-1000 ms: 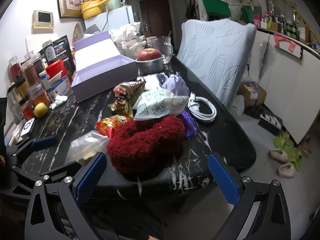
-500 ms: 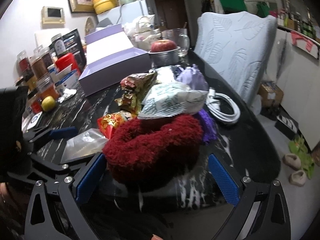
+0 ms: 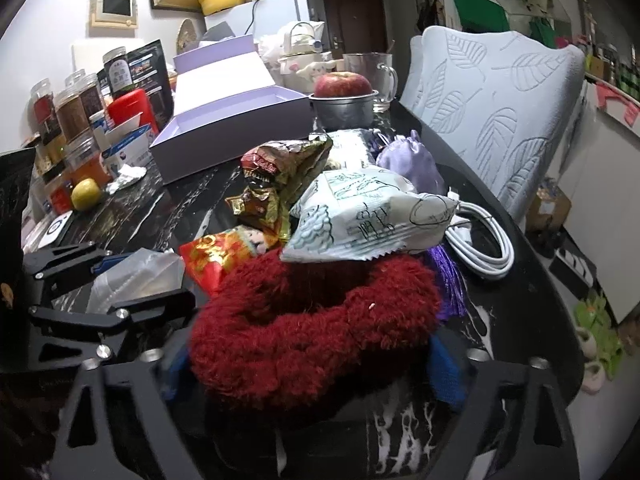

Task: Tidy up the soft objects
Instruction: 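Grasp the clear zip bag with the left gripper while the right gripper grasps the red scrunchie, then carry the zip bag and red scrunchie into the lavender box with both grippers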

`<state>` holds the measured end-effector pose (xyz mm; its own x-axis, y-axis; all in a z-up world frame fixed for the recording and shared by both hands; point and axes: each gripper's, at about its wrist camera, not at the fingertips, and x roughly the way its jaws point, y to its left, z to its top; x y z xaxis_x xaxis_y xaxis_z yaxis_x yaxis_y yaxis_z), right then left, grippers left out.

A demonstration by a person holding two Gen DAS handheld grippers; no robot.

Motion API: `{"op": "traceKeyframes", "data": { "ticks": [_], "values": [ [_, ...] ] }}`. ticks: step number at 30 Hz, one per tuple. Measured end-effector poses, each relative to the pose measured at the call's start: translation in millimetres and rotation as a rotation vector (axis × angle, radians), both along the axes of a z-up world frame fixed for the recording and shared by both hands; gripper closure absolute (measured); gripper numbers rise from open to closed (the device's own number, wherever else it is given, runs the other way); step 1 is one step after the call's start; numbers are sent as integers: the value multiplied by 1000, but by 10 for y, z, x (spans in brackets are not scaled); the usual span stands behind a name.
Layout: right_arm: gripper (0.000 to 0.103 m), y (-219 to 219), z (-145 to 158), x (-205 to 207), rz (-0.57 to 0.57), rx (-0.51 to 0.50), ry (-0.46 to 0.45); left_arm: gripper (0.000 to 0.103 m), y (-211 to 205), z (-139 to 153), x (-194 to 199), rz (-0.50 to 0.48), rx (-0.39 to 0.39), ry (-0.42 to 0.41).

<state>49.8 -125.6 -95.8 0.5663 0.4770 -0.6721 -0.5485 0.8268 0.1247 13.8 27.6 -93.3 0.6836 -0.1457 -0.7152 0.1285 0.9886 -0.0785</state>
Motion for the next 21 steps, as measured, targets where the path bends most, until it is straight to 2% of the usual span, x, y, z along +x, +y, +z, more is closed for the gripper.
{"op": "traceKeyframes", "data": {
  "ticks": [1, 2, 3, 4, 10, 14, 21],
  "values": [
    [34, 6, 12, 0, 4, 5, 3, 55, 52, 15, 4, 0, -33, 10],
    [41, -10, 22, -1, 9, 20, 12, 56, 74, 18, 15, 4, -55, 15],
    [55, -32, 29, 2, 6, 40, 24, 57, 106, 29, 18, 10, -78, 23],
    [63, -56, 38, -2, -2, 56, 27, 58, 138, 40, 17, 17, -96, 29],
    [65, -88, 114, -99, 6, 54, 2, 61, 222, 114, -37, 50, -108, 4],
    [65, -87, 201, -181, 41, 103, -6, 66, 208, 158, -91, 46, -110, -12],
    [65, -19, 364, -358, 109, 167, -48, 69, 243, 260, -202, 61, -99, -55]
  ]
}}
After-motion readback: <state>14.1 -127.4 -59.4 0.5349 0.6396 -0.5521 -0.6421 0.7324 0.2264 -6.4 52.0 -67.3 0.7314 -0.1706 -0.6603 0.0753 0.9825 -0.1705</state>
